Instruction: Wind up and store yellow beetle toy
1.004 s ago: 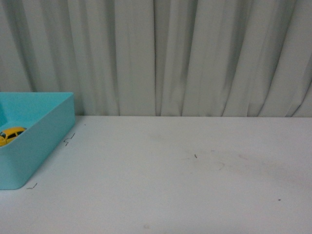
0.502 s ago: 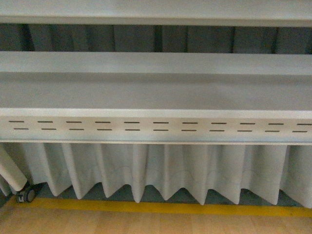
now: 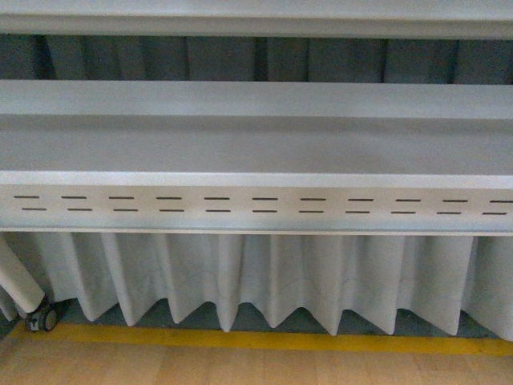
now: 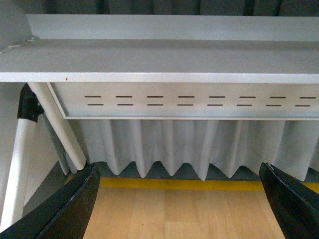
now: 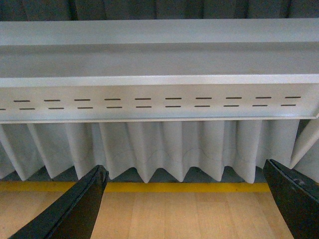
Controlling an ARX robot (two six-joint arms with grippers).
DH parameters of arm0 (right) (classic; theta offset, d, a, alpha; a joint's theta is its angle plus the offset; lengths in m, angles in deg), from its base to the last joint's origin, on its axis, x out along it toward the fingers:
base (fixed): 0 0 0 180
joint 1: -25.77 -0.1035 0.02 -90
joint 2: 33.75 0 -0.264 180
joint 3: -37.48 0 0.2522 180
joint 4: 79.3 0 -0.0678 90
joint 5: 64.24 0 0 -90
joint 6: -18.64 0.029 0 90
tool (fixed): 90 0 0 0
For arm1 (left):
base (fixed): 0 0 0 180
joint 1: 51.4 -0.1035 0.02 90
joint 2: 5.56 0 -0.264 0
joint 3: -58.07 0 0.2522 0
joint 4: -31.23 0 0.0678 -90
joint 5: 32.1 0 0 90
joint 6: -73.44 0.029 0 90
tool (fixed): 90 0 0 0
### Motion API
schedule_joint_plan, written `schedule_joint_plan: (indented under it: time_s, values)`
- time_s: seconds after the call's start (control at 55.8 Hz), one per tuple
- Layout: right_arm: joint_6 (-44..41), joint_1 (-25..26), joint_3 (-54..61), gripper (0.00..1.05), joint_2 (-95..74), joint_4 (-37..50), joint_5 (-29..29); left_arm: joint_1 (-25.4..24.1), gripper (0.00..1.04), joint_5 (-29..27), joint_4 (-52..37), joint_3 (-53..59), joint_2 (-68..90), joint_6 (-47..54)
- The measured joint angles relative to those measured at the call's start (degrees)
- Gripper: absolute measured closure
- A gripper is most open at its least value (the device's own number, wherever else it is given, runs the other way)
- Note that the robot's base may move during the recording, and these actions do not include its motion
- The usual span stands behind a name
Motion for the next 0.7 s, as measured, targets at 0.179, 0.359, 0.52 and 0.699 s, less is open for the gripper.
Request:
schedule_joint_plan:
  time_s: [0.179,0.359,0.52,0.699]
  values:
    - [0.0,0.0,0.0,0.07,0.0,0.0,0.0,0.0,0.07,0.0,0.0,0.0,0.0,0.0]
    - [0.0,0.0,0.0,0.07,0.0,0.0,0.0,0.0,0.07,0.0,0.0,0.0,0.0,0.0]
    - [0.0,0.0,0.0,0.07,0.0,0.0,0.0,0.0,0.07,0.0,0.0,0.0,0.0,0.0]
    - [0.0,0.0,0.0,0.07,0.0,0.0,0.0,0.0,0.07,0.0,0.0,0.0,0.0,0.0]
